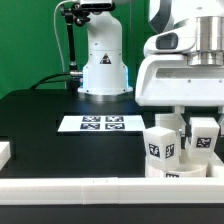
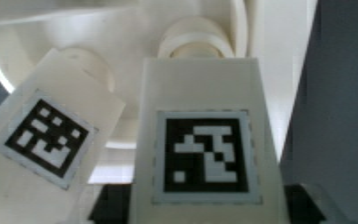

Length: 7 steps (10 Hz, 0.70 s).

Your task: Assemble stool

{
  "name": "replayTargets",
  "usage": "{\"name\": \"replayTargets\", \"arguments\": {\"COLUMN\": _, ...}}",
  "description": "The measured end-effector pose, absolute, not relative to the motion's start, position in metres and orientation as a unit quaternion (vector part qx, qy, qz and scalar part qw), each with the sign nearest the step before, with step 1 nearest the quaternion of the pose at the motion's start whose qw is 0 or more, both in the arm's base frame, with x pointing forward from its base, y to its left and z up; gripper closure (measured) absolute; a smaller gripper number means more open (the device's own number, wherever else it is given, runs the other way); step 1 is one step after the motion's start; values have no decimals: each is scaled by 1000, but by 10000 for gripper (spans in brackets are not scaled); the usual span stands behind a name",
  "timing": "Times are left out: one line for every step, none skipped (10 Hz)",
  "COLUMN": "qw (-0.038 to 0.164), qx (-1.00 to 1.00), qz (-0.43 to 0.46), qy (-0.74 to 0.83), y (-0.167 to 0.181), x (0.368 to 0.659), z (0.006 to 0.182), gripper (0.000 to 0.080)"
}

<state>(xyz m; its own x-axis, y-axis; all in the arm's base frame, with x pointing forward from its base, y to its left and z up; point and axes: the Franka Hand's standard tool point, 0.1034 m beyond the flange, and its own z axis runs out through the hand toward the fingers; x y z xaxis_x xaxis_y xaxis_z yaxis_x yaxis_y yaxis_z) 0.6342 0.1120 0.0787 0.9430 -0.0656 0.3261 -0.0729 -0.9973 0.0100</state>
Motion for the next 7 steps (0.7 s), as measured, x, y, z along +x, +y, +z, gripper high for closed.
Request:
{"name": "replayTargets", "arguments": {"qw": 10, "qx": 985, "qz": 171, "qy": -35, "y": 112, "x": 634, "z": 79, "gripper": 462}}
{"name": "replayTargets", "arguments": {"qw": 10, "qx": 983, "qz": 179, "qy": -33, "y": 113, "x": 633, "z": 77, "gripper": 462}}
{"name": "replayTargets", "arguments": {"qw": 10, "qx": 983, "qz": 183, "qy": -31, "y": 114, "x": 633, "z": 76, "gripper": 462}}
{"name": "replayTargets", "arguments": {"qw": 10, "qx": 982, "qz": 184, "qy": -31, "y": 114, "x": 633, "z": 77, "gripper": 462}}
{"name": "replayTargets", "arguments": {"qw": 10, "qx": 982, "qz": 184, "qy": -31, "y": 114, "x": 633, "z": 77, "gripper": 462}}
{"name": "replayTargets", "arguments": {"qw": 10, "qx": 982, "qz": 184, "qy": -31, "y": 114, "x": 633, "z": 77, "gripper": 364}}
{"name": "replayTargets", "arguments": {"qw": 10, "qx": 982, "qz": 184, "qy": -31, "y": 114, "x": 633, "z": 77, "gripper": 205}}
